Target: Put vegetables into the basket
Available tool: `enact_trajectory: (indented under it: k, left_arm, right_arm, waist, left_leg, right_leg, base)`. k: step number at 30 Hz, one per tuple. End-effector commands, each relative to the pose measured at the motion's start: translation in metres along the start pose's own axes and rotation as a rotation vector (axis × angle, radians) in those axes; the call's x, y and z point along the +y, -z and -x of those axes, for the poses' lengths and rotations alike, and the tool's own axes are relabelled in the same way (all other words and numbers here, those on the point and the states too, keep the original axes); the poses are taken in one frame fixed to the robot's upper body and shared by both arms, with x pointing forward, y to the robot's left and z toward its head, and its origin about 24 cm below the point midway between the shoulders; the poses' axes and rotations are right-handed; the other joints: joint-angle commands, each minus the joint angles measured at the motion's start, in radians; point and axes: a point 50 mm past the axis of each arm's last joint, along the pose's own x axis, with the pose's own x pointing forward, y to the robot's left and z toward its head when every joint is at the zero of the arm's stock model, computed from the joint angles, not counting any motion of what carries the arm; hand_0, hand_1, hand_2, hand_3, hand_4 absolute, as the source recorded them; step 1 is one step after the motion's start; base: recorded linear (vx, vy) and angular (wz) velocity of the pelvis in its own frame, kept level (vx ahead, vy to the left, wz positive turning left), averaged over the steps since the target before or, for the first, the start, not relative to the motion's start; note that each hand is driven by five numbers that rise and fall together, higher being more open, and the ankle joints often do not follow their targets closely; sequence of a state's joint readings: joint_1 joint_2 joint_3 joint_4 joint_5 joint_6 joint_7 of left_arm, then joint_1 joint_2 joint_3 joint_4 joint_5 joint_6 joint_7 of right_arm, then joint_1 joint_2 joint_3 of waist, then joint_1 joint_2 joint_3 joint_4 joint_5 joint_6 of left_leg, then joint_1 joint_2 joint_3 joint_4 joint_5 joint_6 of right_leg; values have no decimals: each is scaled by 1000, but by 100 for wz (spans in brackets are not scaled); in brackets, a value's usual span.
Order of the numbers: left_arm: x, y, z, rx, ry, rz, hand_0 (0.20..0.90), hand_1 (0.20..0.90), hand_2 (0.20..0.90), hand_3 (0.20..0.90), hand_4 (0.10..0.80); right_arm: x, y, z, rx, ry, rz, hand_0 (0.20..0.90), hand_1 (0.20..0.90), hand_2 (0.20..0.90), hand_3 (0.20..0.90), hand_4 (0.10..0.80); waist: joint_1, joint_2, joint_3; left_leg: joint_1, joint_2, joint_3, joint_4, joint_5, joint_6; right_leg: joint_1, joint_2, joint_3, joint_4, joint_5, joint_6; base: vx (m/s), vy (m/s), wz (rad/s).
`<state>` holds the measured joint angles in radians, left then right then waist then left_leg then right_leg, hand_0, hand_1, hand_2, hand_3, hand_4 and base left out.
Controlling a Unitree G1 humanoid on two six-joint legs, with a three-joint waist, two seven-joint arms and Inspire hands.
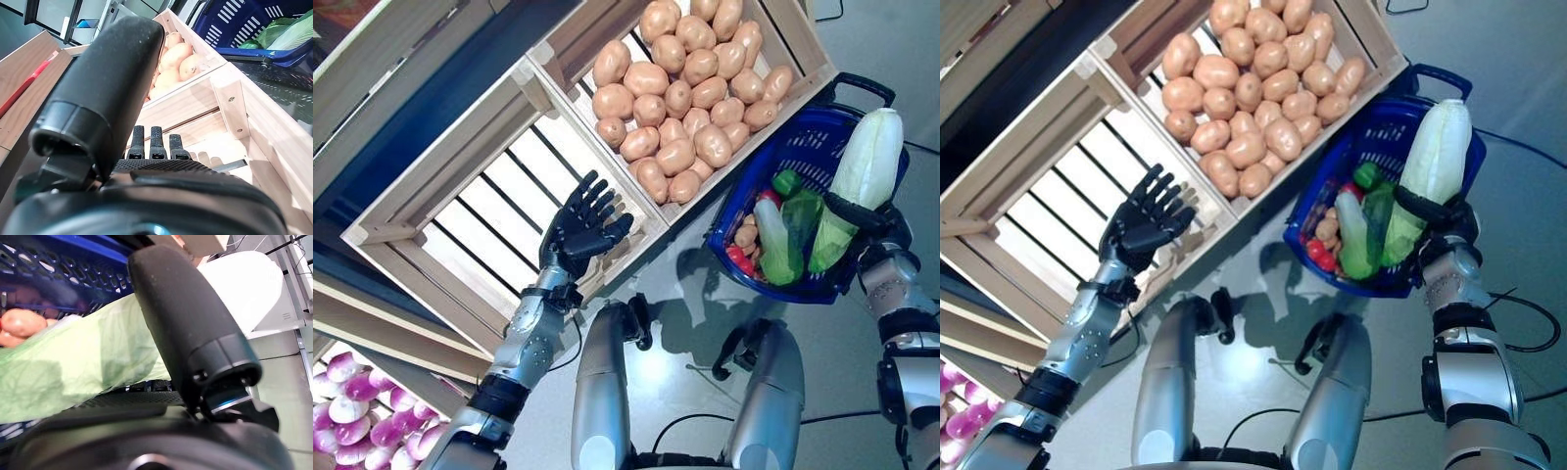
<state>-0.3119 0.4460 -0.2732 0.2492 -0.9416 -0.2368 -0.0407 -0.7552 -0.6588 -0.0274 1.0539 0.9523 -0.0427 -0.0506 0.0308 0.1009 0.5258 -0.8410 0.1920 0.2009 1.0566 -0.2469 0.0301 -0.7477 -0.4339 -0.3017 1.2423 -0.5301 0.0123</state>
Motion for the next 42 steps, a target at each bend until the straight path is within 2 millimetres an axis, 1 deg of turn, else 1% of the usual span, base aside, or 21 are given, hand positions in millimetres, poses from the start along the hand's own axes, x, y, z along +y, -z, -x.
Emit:
enact_trajectory:
  k: [1,7,13,16,18,20,23,24,26,27,28,31,32,34,35,37,38,39,40,42]
  left_arm:
    - [-8,-44,-5,-226,110,-32,900,900,900,900,800]
    - [6,-41,2,-194,97,-21,900,900,900,900,800]
    - [11,-37,5,-164,84,-16,900,900,900,900,800]
    - [11,-36,4,-162,80,-17,900,900,900,900,800]
    - [10,-36,2,-156,79,-19,900,900,900,900,800]
    - [12,-34,0,-142,67,-18,900,900,900,900,800]
    - [12,-32,-2,-131,57,-15,900,900,900,900,800]
    - [10,-32,-3,-130,59,-15,900,900,900,900,800]
    - [8,-30,-4,-128,63,-15,900,900,900,900,800]
    - [7,-29,-4,-127,62,-14,900,900,900,900,800]
    - [6,-29,-5,-126,61,-14,900,900,900,900,800]
    - [7,-29,-6,-132,61,-13,900,900,900,900,800]
    - [7,-29,-6,-137,63,-14,900,900,900,900,800]
    - [5,-31,-8,-146,64,-12,900,900,900,900,800]
    - [4,-32,-9,-151,63,-11,900,900,900,900,800]
    - [1,-33,-10,-156,63,-9,900,900,900,900,800]
    - [0,-33,-11,-158,64,-9,900,900,900,900,800]
    - [-2,-33,-11,-156,64,-6,900,900,900,900,800]
    - [-4,-32,-11,-156,63,-4,900,900,900,900,800]
    - [-8,-30,-12,-163,62,-3,900,900,900,900,800]
  right_arm:
    - [12,-52,-1,-224,-124,-43,900,900,900,900,800]
    - [-1,-35,2,-184,-121,-34,900,900,900,900,800]
    - [-8,-20,4,-131,-108,-36,900,900,900,900,800]
    - [-10,-8,4,-64,-88,-42,900,900,900,900,800]
    - [-11,2,4,-7,-73,-43,900,900,900,900,800]
    - [-18,15,4,85,-14,-23,900,900,900,900,800]
    - [-25,27,6,176,57,14,900,900,900,900,800]
    - [-28,29,6,197,74,60,900,900,900,900,800]
    - [-27,31,6,225,54,122,900,900,900,900,800]
    - [-21,32,5,243,-5,109,900,900,900,900,800]
    - [-19,32,5,246,-25,94,900,900,900,900,800]
    - [-10,38,6,268,-115,-53,900,900,900,900,800]
    - [-10,42,7,271,-119,-47,900,900,900,900,800]
    - [-11,42,7,250,-93,13,900,900,900,900,800]
    - [-13,44,7,255,-59,78,900,900,900,900,800]
    - [-13,46,7,294,-63,189,900,900,900,900,800]
    - [-14,40,6,262,-27,184,900,900,900,900,800]
    - [-15,30,3,183,66,233,900,900,900,900,800]
    - [-12,27,2,147,83,271,900,900,900,900,800]
    - [-2,24,0,138,73,334,900,900,900,900,800]
  waist:
    - [15,-35,-33]
    - [27,-57,-71]
    - [41,-74,-118]
    - [45,-79,-136]
    - [49,-82,-142]
    - [54,-85,-147]
    - [58,-87,-146]
    - [60,-86,-144]
    - [63,-84,-138]
    - [65,-83,-133]
    - [65,-82,-132]
    - [64,-78,-120]
    - [63,-77,-117]
    - [61,-74,-108]
    - [59,-72,-104]
    - [58,-69,-94]
    - [57,-68,-90]
    - [55,-66,-85]
    - [54,-63,-82]
    - [51,-60,-75]
  left_leg:
    - [227,-10,16,-4,-262,1]
    - [356,-11,20,-148,-212,0]
    - [470,-21,33,-299,-153,-7]
    - [511,-24,44,-351,-134,-13]
    - [529,-24,49,-365,-130,-15]
    - [544,-22,54,-369,-132,-15]
    - [545,-18,54,-356,-139,-14]
    - [541,-16,54,-349,-142,-13]
    - [532,-13,50,-333,-150,-12]
    - [527,-13,47,-324,-152,-11]
    - [525,-13,46,-321,-153,-10]
    - [512,-15,42,-308,-156,-12]
    - [507,-15,41,-304,-158,-13]
    - [497,-16,39,-295,-160,-14]
    - [489,-16,38,-287,-163,-15]
    - [471,-13,37,-266,-170,-14]
    - [465,-15,36,-264,-171,-13]
    - [462,-15,37,-261,-170,-14]
    - [460,-14,36,-258,-172,-15]
    - [450,-14,35,-257,-173,-14]
  right_leg:
    - [99,50,-18,-143,85,-7]
    - [229,79,-45,-266,125,-7]
    - [344,111,-70,-406,175,0]
    - [387,126,-78,-464,194,4]
    - [408,130,-83,-482,199,5]
    - [424,133,-87,-488,201,7]
    - [427,133,-89,-481,197,6]
    - [425,132,-90,-476,195,5]
    - [420,130,-90,-467,190,3]
    - [415,128,-89,-460,189,3]
    - [413,126,-88,-456,188,3]
    - [400,119,-88,-440,184,4]
    - [396,117,-88,-435,183,5]
    - [384,112,-85,-425,181,7]
    - [376,109,-83,-417,179,8]
    - [357,103,-78,-397,174,10]
    - [348,101,-74,-393,175,10]
    - [345,99,-76,-387,174,11]
    - [343,99,-75,-385,173,12]
    - [333,100,-71,-388,174,14]
  base:
    - [62,14,3]
    - [66,16,-1]
    - [67,19,-2]
    - [37,26,-6]
    - [13,7,2]
    - [29,15,5]
    - [10,6,3]
    - [-6,10,7]
    - [-14,13,5]
    - [0,0,0]
    - [0,0,0]
    - [0,0,0]
    - [0,0,0]
    - [-18,10,0]
    - [-43,17,0]
    - [-59,13,1]
    - [-54,15,1]
    - [-33,12,-2]
    - [0,0,0]
    - [-39,17,0]
